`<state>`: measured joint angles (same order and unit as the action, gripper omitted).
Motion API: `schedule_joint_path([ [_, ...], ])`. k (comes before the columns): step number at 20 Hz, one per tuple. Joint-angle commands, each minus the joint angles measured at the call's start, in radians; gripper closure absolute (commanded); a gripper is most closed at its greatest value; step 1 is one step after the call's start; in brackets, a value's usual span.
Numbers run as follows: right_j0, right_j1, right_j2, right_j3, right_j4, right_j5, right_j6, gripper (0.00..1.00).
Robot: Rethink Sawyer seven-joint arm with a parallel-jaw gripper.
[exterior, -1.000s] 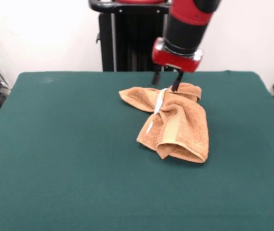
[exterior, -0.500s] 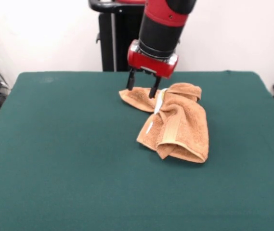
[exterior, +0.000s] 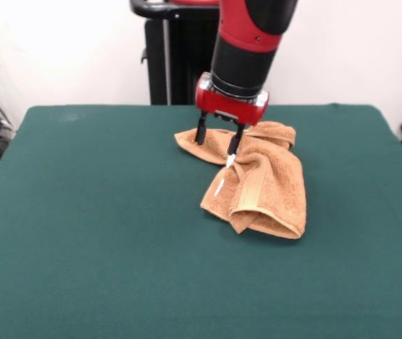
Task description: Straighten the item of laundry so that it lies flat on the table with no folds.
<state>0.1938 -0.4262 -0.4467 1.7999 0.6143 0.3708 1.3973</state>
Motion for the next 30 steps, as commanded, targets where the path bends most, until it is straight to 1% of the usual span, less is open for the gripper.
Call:
schedule_joint_path([
  [1,-0.005,0.021,0.166,0.036,-0.027,0.008,0.201,0.0],
  [4,-0.033,0.028,0.196,0.053,-0.024,-0.014,0.186,0.0],
  [8,-0.058,0.028,0.227,0.065,-0.016,0.065,0.183,0.0],
  [10,-0.053,0.03,0.218,0.055,-0.029,0.093,0.187,0.0],
  [13,0.011,0.064,0.129,0.003,-0.057,0.159,0.255,0.0],
  [15,0.048,0.091,0.079,-0.022,-0.063,0.178,0.299,0.0],
  [19,0.068,0.119,0.06,-0.022,-0.053,0.193,0.343,0.0],
  [23,0.134,0.158,-0.006,-0.049,-0.044,0.246,0.421,0.0],
  [25,0.164,0.18,-0.031,-0.055,-0.028,0.233,0.453,0.0],
  [28,0.215,0.22,-0.073,-0.066,-0.004,0.175,0.501,0.0],
  [30,0.263,0.255,-0.119,-0.083,0.007,0.169,0.561,0.0],
])
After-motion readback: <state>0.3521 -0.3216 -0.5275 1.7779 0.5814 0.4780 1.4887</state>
